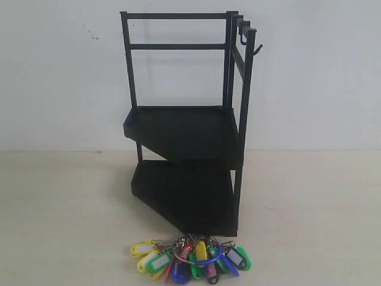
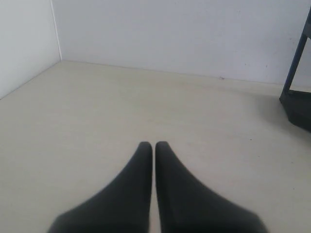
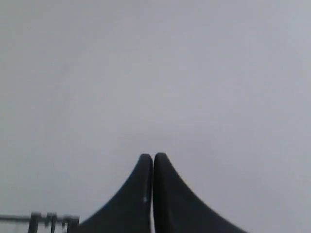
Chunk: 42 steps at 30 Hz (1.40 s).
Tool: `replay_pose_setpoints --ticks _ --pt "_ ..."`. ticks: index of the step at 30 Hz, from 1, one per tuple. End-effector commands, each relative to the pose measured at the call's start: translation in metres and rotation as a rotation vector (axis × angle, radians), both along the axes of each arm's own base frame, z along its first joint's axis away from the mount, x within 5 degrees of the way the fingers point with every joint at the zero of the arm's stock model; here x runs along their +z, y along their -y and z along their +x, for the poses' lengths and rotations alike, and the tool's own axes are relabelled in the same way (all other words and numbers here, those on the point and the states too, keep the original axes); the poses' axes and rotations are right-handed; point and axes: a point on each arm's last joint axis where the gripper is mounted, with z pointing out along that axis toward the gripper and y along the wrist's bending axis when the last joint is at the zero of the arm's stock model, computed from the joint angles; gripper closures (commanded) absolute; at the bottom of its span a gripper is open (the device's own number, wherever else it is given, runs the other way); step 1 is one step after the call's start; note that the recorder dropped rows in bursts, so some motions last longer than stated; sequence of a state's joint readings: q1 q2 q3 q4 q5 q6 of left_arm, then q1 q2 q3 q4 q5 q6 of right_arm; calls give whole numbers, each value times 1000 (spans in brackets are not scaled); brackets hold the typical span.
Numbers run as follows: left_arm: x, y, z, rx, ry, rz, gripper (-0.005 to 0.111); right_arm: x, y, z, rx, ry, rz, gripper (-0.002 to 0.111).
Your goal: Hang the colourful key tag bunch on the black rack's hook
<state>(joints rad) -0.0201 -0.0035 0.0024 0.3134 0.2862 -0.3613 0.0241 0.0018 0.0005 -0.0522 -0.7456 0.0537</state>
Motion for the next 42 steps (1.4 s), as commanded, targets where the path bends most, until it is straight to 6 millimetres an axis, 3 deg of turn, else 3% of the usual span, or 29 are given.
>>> replay_pose_setpoints --ticks 1,4,6,10,12,14,17,20,23,27,30,36,39,42 --pt "1 0 0 -4 3 -8 102 17 0 -28 14 362 8 108" --pt "1 0 0 -4 3 -8 102 38 0 -41 30 469 18 108" --pt "1 0 0 -4 3 -8 102 56 0 -42 44 422 29 108" --pt "1 0 0 -4 3 -8 102 108 1 -28 111 88 103 108" --pt "1 0 0 -4 5 -8 102 124 2 -9 126 -162 163 108" --pt "1 0 0 -4 5 -8 102 127 3 14 95 -463 206 108" --pt "1 0 0 -4 5 -8 102 121 4 39 49 -796 226 108" --pt "1 0 0 -4 5 -8 102 100 1 64 41 -1130 229 108" --pt "1 0 0 -4 5 -5 102 82 -5 82 84 -1326 230 108" --pt "1 0 0 -4 5 -5 102 64 -12 102 117 -1495 -7 108" --pt "1 0 0 -4 5 -5 102 58 -32 110 361 -1542 -103 108" --pt "1 0 0 -4 5 -5 102 54 -66 129 850 -1477 -229 108" --pt "1 0 0 -4 5 -5 102 47 -80 142 1013 -1426 -328 108" --pt "1 0 0 -4 5 -5 102 35 -101 150 1056 -1393 -462 108"
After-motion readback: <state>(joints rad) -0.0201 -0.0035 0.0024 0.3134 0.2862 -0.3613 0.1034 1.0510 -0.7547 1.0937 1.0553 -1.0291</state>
